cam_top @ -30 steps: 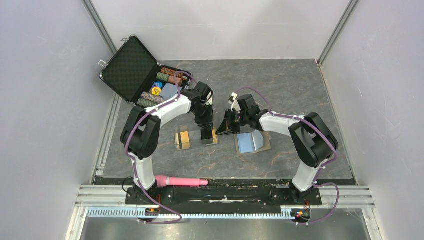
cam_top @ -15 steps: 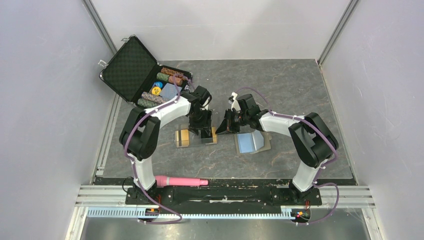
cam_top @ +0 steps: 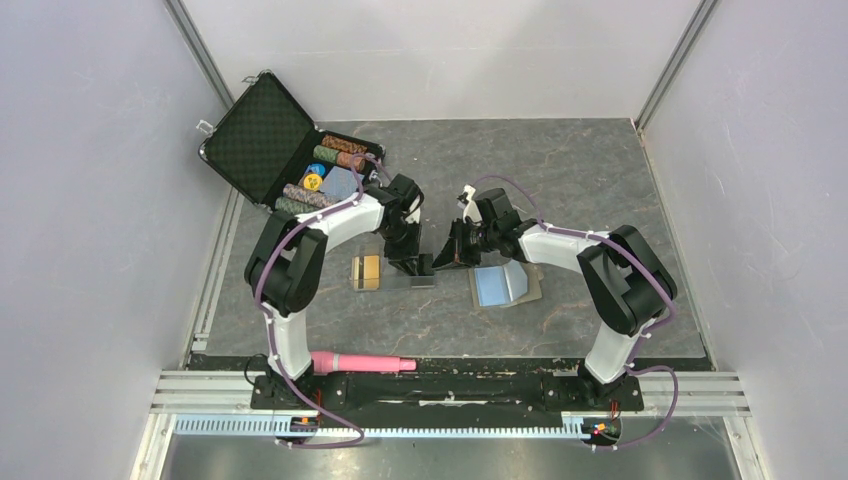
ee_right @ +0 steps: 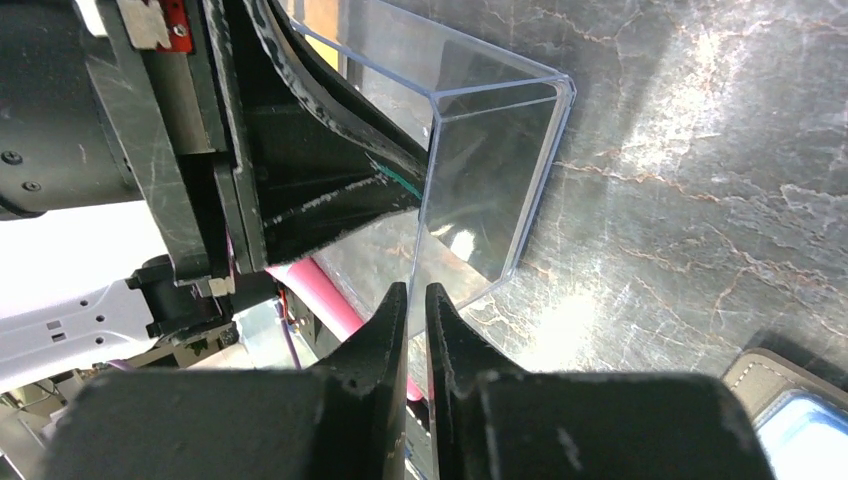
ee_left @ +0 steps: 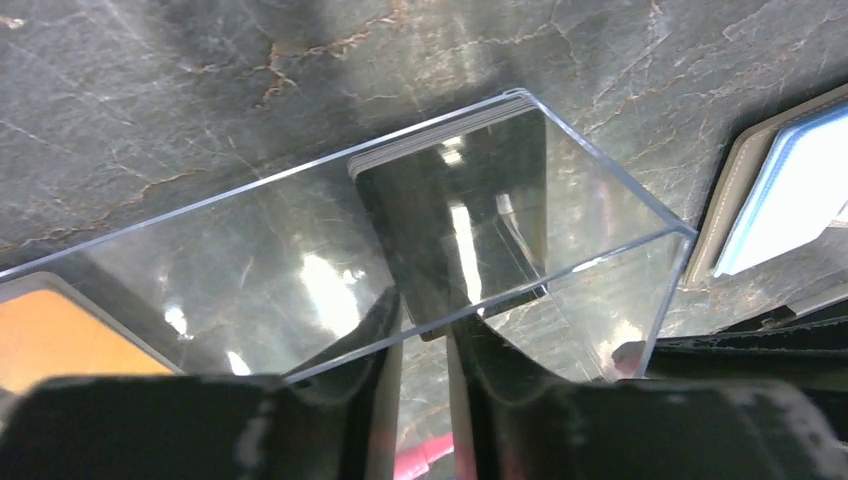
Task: Put the credit cards into the card holder
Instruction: Pick up the credit card from the storage box.
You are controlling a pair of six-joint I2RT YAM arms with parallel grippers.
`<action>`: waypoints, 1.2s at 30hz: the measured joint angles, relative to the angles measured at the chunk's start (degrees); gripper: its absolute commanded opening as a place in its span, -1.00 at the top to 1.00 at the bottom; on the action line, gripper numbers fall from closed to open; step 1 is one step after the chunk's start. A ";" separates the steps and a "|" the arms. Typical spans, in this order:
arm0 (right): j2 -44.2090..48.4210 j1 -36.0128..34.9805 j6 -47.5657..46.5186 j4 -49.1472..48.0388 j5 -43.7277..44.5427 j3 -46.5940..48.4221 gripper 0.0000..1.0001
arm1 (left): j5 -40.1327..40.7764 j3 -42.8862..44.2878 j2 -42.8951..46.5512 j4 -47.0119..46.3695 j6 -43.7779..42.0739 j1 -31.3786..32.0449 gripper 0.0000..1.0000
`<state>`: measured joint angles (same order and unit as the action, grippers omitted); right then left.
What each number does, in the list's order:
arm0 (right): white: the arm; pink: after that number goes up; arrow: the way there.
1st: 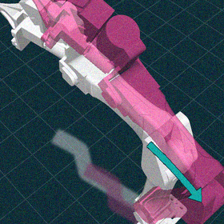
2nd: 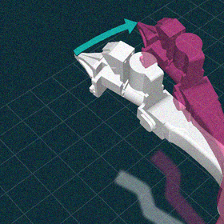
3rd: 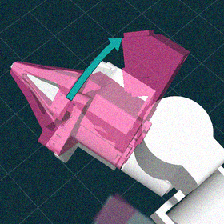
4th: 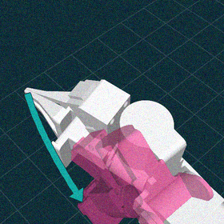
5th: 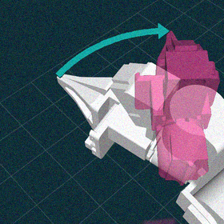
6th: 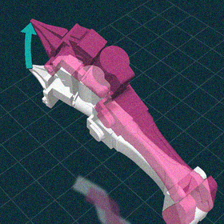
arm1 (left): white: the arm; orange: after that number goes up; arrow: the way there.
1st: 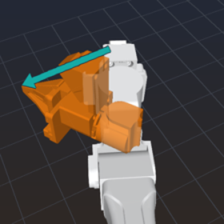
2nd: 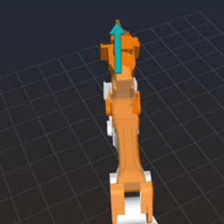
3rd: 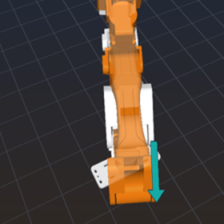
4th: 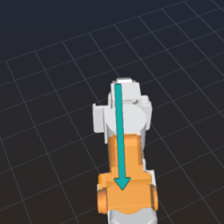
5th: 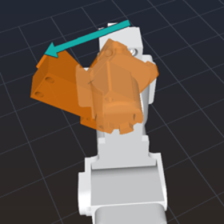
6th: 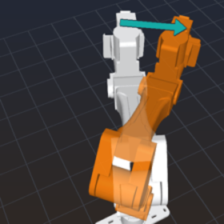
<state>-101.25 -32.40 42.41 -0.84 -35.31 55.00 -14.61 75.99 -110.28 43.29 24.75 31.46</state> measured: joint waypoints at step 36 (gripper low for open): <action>0.00 0.37 -0.24 1.73 -0.02 -0.02 1.00 | 5.20 8.11 -3.56 8.48 -3.23 3.13 0.26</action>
<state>-101.25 -32.03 42.17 0.89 -35.33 54.98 -9.41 84.09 -113.84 51.77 21.52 34.59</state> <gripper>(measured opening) 0.076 0.242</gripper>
